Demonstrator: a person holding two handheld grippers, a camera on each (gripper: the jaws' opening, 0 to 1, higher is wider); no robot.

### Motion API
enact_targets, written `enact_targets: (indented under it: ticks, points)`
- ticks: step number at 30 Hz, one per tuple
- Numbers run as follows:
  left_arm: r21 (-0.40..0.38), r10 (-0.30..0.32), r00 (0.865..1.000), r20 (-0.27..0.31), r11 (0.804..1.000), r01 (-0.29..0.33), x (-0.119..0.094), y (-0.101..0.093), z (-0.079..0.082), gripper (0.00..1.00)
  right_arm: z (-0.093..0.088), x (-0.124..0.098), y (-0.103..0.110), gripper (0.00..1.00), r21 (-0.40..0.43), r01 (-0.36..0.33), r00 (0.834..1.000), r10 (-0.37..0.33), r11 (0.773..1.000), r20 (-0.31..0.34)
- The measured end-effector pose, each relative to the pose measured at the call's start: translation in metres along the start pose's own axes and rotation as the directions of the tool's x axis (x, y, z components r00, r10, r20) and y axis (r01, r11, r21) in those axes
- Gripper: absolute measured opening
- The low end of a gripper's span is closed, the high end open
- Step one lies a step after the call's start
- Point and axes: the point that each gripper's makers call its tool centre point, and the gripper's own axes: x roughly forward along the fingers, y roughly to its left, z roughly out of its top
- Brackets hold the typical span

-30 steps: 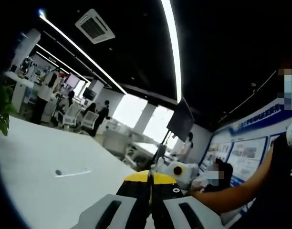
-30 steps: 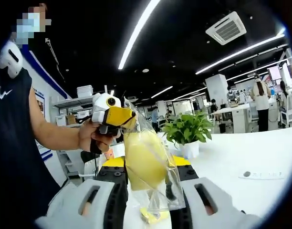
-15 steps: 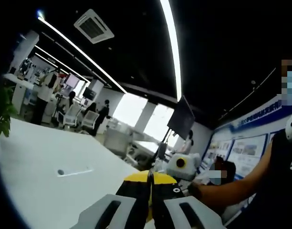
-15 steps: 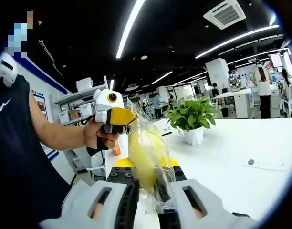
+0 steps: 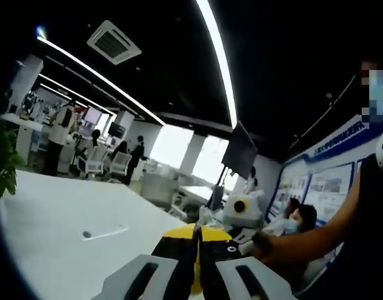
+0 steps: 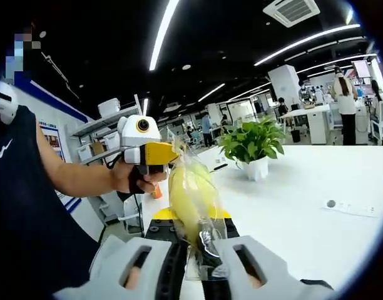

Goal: Compare the silicone blocks by pressing each to a similar depth, holding the contact briefly, and releasing to observe deformation and rebound differences across the visible hardness samples.

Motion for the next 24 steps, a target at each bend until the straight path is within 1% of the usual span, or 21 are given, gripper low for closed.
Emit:
enact_targets:
  ticks: [1, 2, 3, 4, 5, 9, 11, 12, 14, 15, 16, 17, 18, 19, 24]
  points:
    - [0.013, 0.001, 1.0, -0.001, 1.0, -0.001, 0.0, 0.001, 0.0, 0.0, 0.0, 0.0, 0.0, 0.0, 0.003, -0.001, 1.0, 0.001, 1.0, -0.005]
    - [0.045, -0.001, 1.0, -0.008, 0.999, 0.002, -0.001, 0.001, -0.001, 0.0, -0.002, 0.001, 0.0, 0.0, -0.011, 0.002, 1.0, -0.002, 1.0, -0.016]
    - [0.018, 0.009, 1.0, -0.02, 1.0, -0.009, -0.001, 0.003, -0.002, 0.0, -0.003, 0.001, 0.0, 0.0, -0.009, 0.0, 1.0, 0.0, 1.0, -0.022]
    - [0.013, 0.0, 1.0, -0.025, 1.0, 0.0, -0.002, 0.002, -0.003, 0.0, -0.003, 0.002, 0.0, 0.0, -0.014, 0.0, 1.0, 0.0, 1.0, -0.025]
    - [0.006, 0.005, 1.0, -0.025, 1.0, -0.005, -0.002, 0.003, -0.004, 0.0, -0.003, 0.002, 0.0, 0.0, -0.015, 0.002, 1.0, -0.002, 1.0, -0.025]
    - [0.001, 0.008, 0.999, -0.043, 1.0, -0.008, -0.002, 0.003, -0.009, 0.0, -0.009, 0.001, 0.0, 0.0, -0.007, -0.001, 0.999, 0.001, 1.0, -0.037]
    - [-0.016, 0.006, 0.999, -0.049, 1.0, -0.007, -0.002, 0.002, -0.01, 0.0, -0.01, 0.0, 0.0, 0.0, -0.007, -0.003, 0.999, 0.002, 1.0, -0.039]
    - [-0.01, 0.007, 0.999, -0.054, 1.0, -0.007, -0.002, 0.001, -0.011, 0.0, -0.011, -0.001, 0.001, 0.0, -0.01, -0.006, 0.999, 0.005, 1.0, -0.045]
    - [0.024, 0.018, 0.997, -0.069, 1.0, -0.017, -0.003, -0.001, -0.013, 0.0, -0.011, -0.001, 0.002, 0.0, -0.024, -0.004, 0.998, 0.003, 1.0, -0.059]
    - [0.082, 0.03, 0.997, -0.068, 0.996, -0.024, -0.003, -0.001, -0.013, 0.0, -0.011, -0.001, 0.002, 0.0, -0.025, -0.005, 0.998, 0.004, 1.0, -0.061]
    - [0.117, 0.032, 0.998, -0.061, 0.993, -0.025, -0.003, -0.003, -0.011, 0.0, -0.011, -0.002, 0.002, 0.0, -0.026, -0.005, 0.998, 0.004, 1.0, -0.061]
    - [0.08, 0.037, 0.997, -0.06, 0.996, -0.032, -0.004, -0.006, -0.011, 0.0, -0.01, -0.002, 0.003, 0.0, -0.028, -0.007, 0.998, 0.005, 1.0, -0.06]
    - [0.026, 0.047, 0.997, -0.056, 0.999, -0.046, -0.004, -0.006, -0.01, 0.0, -0.009, -0.003, 0.003, 0.0, -0.03, -0.01, 0.998, 0.008, 1.0, -0.057]
    - [0.021, 0.045, 0.998, -0.046, 0.999, -0.044, -0.004, -0.005, -0.008, 0.0, -0.007, -0.003, 0.004, 0.0, -0.026, -0.014, 0.999, 0.012, 1.0, -0.052]
    - [0.06, 0.059, 0.997, -0.047, 0.997, -0.056, -0.004, -0.003, -0.009, 0.0, -0.008, -0.003, 0.004, 0.02, -0.014, -0.007, 0.998, 0.006, 1.0, -0.064]
